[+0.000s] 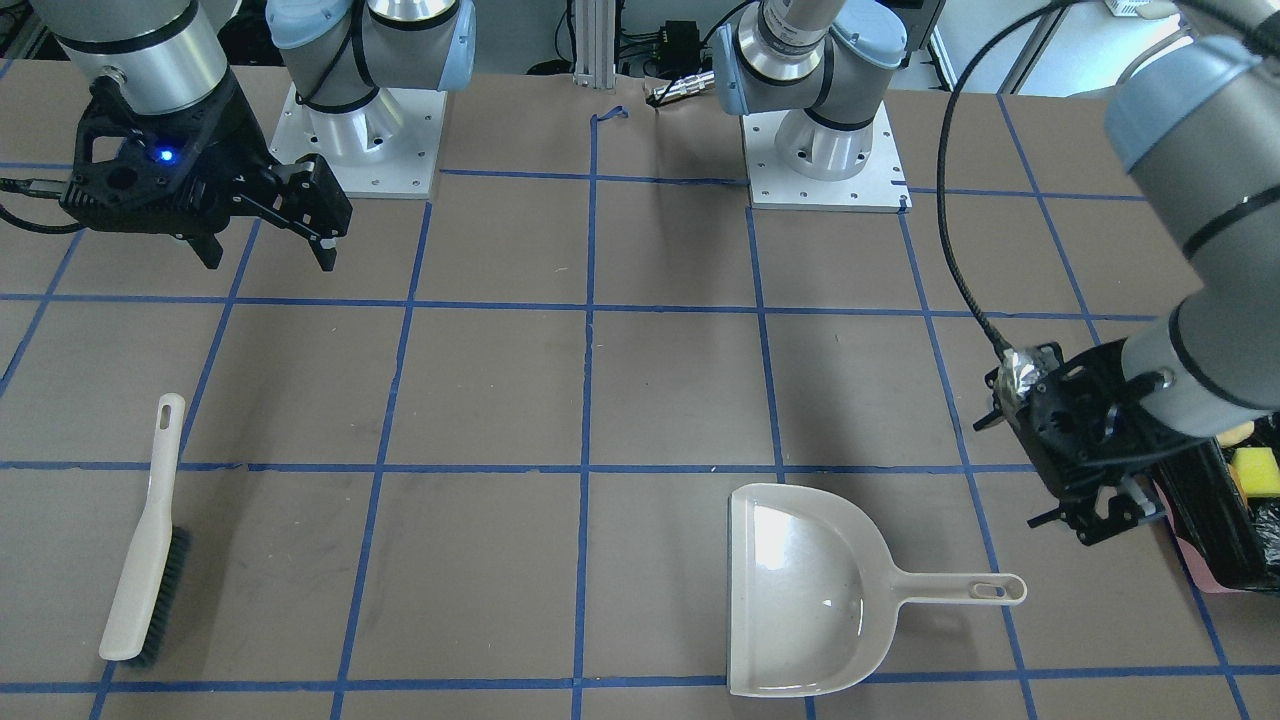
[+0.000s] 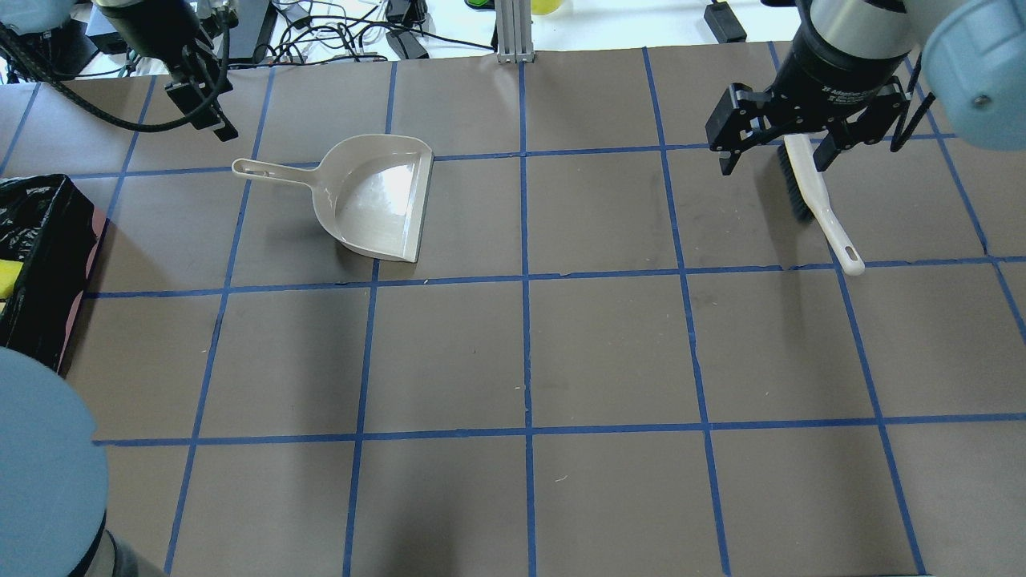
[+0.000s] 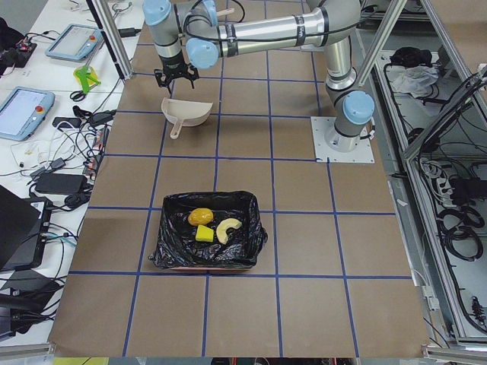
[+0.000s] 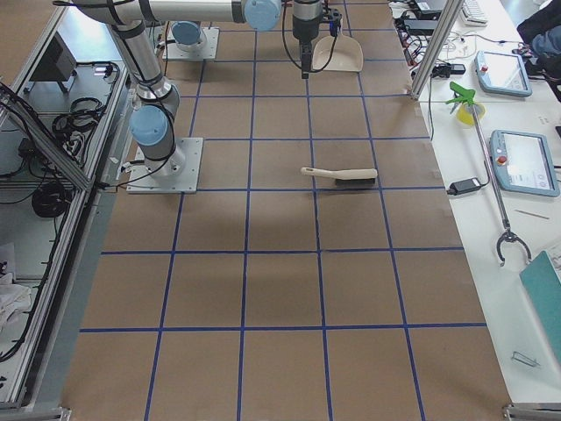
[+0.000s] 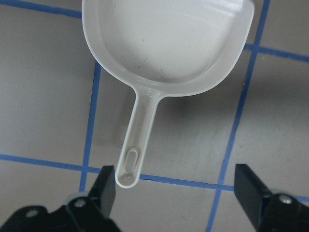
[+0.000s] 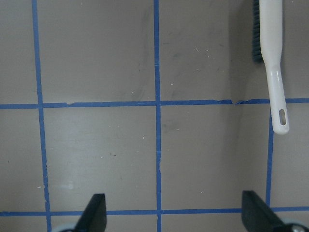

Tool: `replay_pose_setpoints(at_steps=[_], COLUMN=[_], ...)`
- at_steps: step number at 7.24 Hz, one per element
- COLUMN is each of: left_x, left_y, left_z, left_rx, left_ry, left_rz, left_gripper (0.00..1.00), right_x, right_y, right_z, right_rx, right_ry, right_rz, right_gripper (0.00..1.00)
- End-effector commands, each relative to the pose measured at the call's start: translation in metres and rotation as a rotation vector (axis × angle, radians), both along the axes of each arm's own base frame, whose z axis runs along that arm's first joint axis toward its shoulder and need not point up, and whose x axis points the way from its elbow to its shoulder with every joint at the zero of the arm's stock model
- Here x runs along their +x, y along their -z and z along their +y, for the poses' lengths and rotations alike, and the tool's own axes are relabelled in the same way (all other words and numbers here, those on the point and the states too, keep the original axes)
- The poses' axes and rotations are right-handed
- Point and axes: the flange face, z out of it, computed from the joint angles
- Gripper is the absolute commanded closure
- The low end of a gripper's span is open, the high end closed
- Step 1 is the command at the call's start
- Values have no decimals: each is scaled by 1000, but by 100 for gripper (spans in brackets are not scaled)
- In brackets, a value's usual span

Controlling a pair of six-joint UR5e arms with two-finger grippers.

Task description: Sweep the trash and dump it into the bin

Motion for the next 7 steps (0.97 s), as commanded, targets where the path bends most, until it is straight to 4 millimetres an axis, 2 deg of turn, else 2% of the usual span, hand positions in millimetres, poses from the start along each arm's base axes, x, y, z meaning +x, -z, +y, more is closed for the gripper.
replay_pose_setpoints(at_steps=[1, 2, 3, 4, 6, 7], left_x=[-42, -57, -64, -66, -69, -69], left_y=[-53, -65, -66, -59, -50, -46], left_z=[54, 72, 94, 115, 147, 157], left_rx=[44, 56, 90, 108, 132, 105], left_ry=[-312, -464, -559, -653, -980, -1026], left_rz=[-19, -25, -37, -47, -87, -88], left_gripper=[4, 4, 4, 4, 4, 4], right_x=[1, 1, 1, -1, 1, 0], right_y=[-5, -4, -5, -6, -7, -5], right_z=[3, 2, 3, 4, 5, 5], right_rx=[-12, -15, -12, -13, -17, -8], right_ry=[-3, -9, -14, -13, -14, -13], right_rz=[-11, -10, -9, 4, -11, -13], right_gripper=[0, 0, 0, 0, 0, 0])
